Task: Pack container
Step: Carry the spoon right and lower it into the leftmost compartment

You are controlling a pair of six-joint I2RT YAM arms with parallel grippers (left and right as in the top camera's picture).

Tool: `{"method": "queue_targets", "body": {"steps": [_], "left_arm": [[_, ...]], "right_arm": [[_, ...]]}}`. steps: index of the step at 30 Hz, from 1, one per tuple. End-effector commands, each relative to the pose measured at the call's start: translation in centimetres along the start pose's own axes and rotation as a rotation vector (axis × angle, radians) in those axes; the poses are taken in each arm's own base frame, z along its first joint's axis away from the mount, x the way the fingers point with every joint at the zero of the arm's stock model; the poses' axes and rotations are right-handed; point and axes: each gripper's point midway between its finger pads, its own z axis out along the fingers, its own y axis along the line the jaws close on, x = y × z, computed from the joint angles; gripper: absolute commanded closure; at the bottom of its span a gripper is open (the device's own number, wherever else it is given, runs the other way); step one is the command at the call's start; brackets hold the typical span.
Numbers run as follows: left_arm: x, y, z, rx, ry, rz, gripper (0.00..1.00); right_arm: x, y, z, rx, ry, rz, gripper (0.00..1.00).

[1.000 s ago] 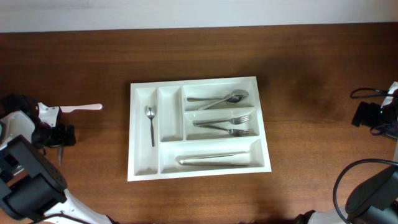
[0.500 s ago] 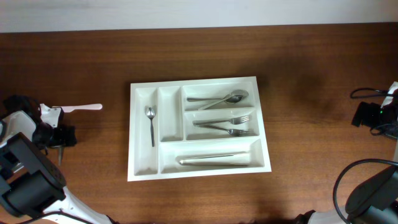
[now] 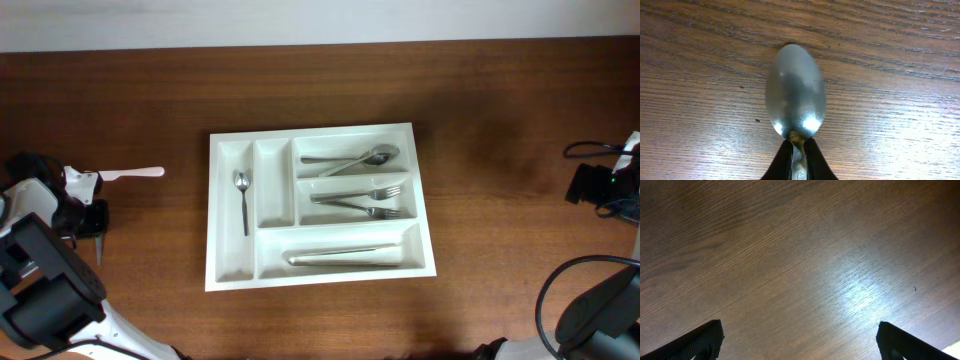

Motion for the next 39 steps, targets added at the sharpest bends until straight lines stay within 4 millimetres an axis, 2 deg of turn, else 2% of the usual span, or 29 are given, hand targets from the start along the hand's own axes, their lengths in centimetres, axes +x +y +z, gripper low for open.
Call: {"method": "queue_targets", "body": {"steps": [1, 8, 17, 31, 35, 39], "left_arm": [[0.8, 0.0, 1.1, 0.006, 0.035, -0.001, 0.98], [0.3, 0.0, 0.9, 0.000, 0.025, -0.032, 0.98], [-1.7, 0.1, -0.3, -0.018, -0.011, -0.032, 0.98], [-3.8, -2.7, -1.3, -0.011, -0.017, 0.054, 0.98], [-5.1, -3.8, -2.6, -0.010, -0.025, 0.089, 0.98], [-7.2, -5.2, -5.3, -0.011, -0.044, 0.121, 0.98]], "right_arm": [[0.0, -0.2, -0.2, 0.001, -0.007, 0.015, 0.01], [0.0, -0.2, -0.2, 0.001, -0.007, 0.015, 0.01], [0.0, -0.2, -0.2, 0.001, -0.007, 0.015, 0.01], [0.0, -0.2, -0.2, 0.001, -0.007, 0.015, 0.01], [0.0, -0.2, -0.2, 0.001, -0.007, 0.014, 0.01], [0.0, -0.2, -0.2, 0.001, -0.007, 0.015, 0.01]]}}
